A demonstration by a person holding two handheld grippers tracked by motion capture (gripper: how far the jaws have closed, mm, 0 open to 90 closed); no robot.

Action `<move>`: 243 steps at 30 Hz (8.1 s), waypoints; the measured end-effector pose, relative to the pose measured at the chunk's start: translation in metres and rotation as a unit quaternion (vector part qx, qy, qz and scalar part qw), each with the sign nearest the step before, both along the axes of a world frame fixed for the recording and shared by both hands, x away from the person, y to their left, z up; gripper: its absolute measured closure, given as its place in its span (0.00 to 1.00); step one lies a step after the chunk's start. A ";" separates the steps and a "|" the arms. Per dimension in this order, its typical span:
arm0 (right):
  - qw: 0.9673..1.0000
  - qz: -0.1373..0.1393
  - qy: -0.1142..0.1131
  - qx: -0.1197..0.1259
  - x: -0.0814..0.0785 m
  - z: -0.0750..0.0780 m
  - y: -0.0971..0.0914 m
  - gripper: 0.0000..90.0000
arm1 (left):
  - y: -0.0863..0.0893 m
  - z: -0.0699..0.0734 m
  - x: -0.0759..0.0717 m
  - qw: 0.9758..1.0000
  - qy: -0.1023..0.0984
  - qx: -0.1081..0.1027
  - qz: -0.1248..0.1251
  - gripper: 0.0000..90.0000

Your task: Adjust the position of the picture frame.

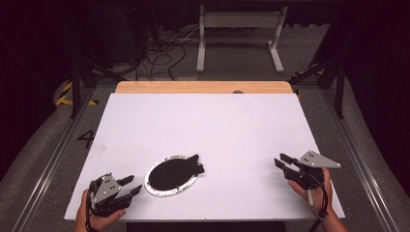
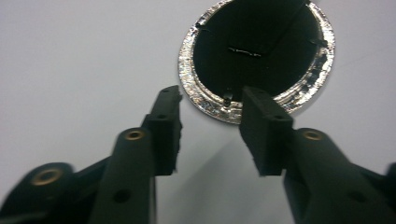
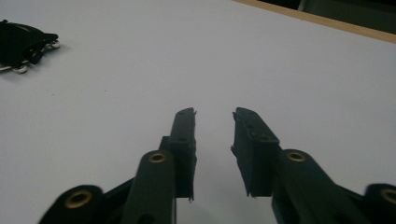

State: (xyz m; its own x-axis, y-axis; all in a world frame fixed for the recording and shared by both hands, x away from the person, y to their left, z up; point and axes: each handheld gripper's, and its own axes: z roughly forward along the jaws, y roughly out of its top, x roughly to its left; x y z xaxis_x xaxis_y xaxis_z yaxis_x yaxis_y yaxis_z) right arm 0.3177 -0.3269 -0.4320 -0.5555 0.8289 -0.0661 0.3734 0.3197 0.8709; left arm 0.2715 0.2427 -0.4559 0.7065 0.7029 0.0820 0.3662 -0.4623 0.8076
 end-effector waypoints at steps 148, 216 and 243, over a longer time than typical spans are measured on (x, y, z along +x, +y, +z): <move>0.978 0.180 0.077 -0.074 0.011 -0.023 0.121 1.00 | -0.135 -0.010 0.107 0.990 0.069 0.031 -0.116 0.99; 0.980 0.173 0.087 -0.038 -0.009 -0.005 0.103 0.94 | -0.134 0.016 0.087 0.988 0.016 0.007 -0.152 0.87; 0.975 0.178 0.124 -0.044 -0.018 -0.008 0.107 0.76 | -0.045 0.010 0.040 1.000 -0.014 -0.009 -0.022 0.23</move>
